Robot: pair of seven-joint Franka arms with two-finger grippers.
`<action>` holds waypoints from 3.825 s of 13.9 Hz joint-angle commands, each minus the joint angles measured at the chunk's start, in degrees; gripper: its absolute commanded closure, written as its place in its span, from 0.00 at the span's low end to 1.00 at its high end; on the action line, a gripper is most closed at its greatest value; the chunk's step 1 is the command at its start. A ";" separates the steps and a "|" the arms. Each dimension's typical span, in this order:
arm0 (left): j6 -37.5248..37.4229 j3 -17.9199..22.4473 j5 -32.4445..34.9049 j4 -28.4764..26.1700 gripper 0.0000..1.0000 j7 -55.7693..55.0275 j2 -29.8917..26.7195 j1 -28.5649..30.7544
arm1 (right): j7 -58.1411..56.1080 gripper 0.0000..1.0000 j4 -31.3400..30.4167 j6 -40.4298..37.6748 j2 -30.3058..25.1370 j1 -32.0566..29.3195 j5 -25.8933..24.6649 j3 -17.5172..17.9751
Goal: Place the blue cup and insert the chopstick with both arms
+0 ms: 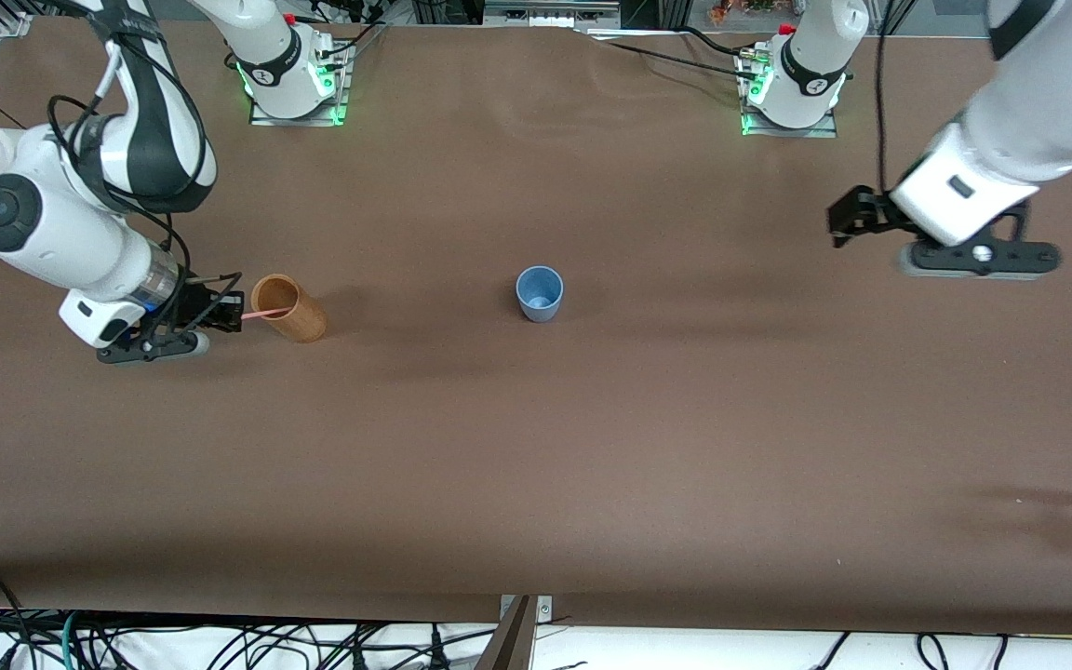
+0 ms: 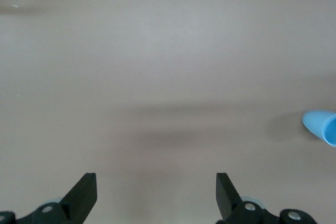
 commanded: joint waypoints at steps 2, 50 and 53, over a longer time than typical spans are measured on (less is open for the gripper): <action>9.60 4.29 -1.64 -14.55 0.00 1.82 -9.13 0.37 | -0.38 1.00 3.89 -6.56 -4.26 0.14 0.39 1.34; 1.25 2.54 -1.37 -12.01 0.00 7.36 -8.95 3.71 | 50.77 0.00 40.55 -18.60 22.29 49.54 14.02 -24.41; 1.25 2.54 -1.37 -12.01 0.00 7.36 -8.95 3.71 | 46.84 0.00 40.38 -23.79 16.75 43.93 13.14 -24.24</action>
